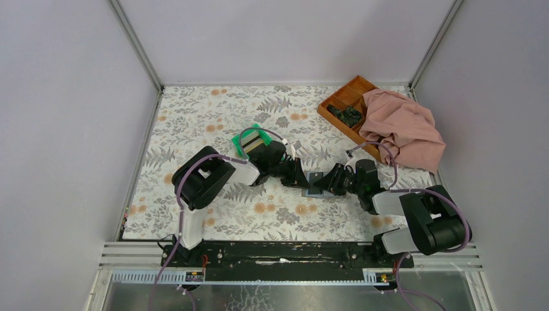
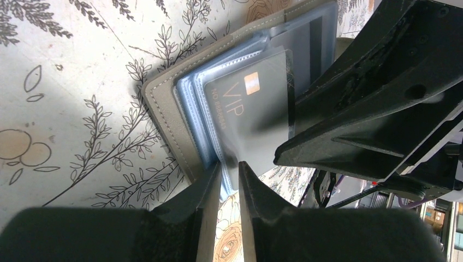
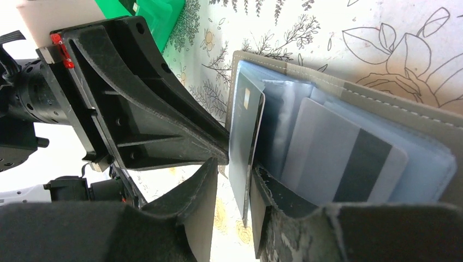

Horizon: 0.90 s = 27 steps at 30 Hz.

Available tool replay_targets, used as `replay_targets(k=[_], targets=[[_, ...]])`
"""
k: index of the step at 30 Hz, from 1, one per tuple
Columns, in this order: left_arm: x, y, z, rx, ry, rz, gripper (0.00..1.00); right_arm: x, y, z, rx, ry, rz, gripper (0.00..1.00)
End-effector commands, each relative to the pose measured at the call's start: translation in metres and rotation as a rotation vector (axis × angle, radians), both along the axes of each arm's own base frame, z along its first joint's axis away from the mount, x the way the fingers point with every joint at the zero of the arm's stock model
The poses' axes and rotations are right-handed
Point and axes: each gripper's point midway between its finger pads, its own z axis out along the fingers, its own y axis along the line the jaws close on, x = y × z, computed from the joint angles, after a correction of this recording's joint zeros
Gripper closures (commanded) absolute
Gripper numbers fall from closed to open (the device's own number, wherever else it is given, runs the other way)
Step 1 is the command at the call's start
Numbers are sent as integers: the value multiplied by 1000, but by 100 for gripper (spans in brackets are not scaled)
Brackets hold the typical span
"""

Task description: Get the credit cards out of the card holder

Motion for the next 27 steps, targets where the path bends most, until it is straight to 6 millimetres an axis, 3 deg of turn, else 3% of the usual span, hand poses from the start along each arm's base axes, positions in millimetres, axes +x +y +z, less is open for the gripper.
replay_targets(k=[1,27], targets=[[-11,13,-40,112,64,14,74,9,16,21,54,-69,60,66],[-7,18,-43,101,88,46,76,8,-15,26,-129,-101,-29,67]])
